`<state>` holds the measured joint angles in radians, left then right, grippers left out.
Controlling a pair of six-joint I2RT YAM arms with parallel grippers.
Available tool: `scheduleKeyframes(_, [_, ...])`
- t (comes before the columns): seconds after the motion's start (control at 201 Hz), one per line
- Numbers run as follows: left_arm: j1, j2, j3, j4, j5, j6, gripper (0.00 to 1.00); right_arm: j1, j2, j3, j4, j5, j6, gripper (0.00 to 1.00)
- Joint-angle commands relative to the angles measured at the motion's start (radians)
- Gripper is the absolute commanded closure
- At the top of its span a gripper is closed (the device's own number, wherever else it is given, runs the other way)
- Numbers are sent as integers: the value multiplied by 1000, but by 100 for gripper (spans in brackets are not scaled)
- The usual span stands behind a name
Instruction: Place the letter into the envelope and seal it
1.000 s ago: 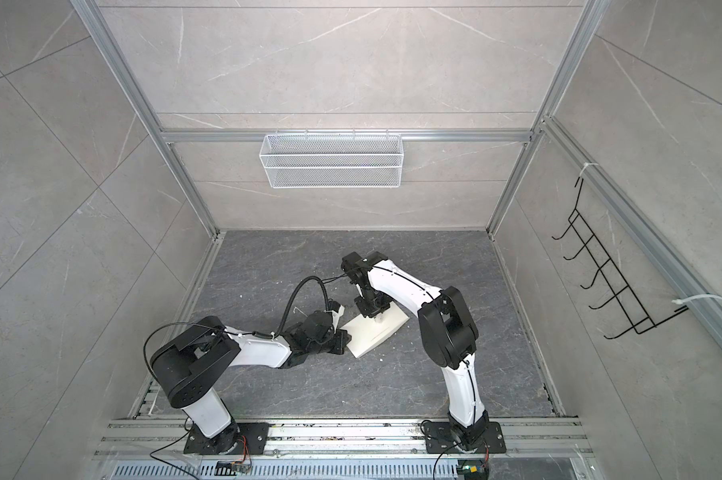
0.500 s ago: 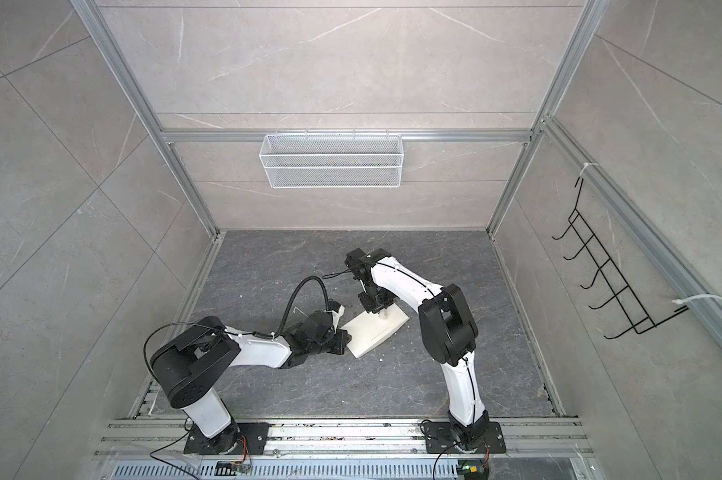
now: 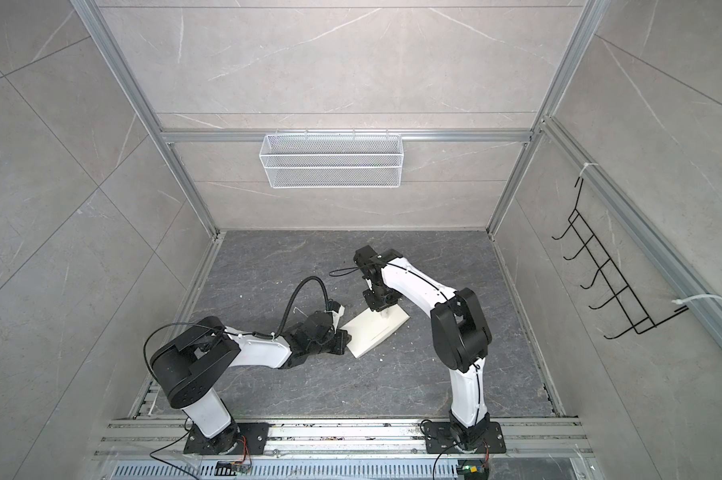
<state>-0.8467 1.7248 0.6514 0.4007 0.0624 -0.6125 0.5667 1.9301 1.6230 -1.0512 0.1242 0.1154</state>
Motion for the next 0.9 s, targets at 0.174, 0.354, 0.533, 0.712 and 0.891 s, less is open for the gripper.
scheduleKeyframes(0.174, [-11, 35, -14, -235, -46, 33, 100, -17, -240, -71, 90, -71, 4, 100])
scheduleKeyframes(0.354, [-15, -9, 3, -253, -47, 42, 100, -22, -305, -115, 121, -91, 8, 100])
scheduleKeyframes(0.533, [-15, -220, 38, -283, -54, 61, 97, -23, -424, -194, 231, -136, 24, 100])
scheduleKeyframes(0.712, [-14, -491, 65, -273, -82, 64, 59, -24, -609, -344, 443, -173, 50, 100])
scheduleKeyframes(0.891, [-8, -652, 68, -157, -41, -75, 30, -23, -778, -519, 696, -226, 89, 100])
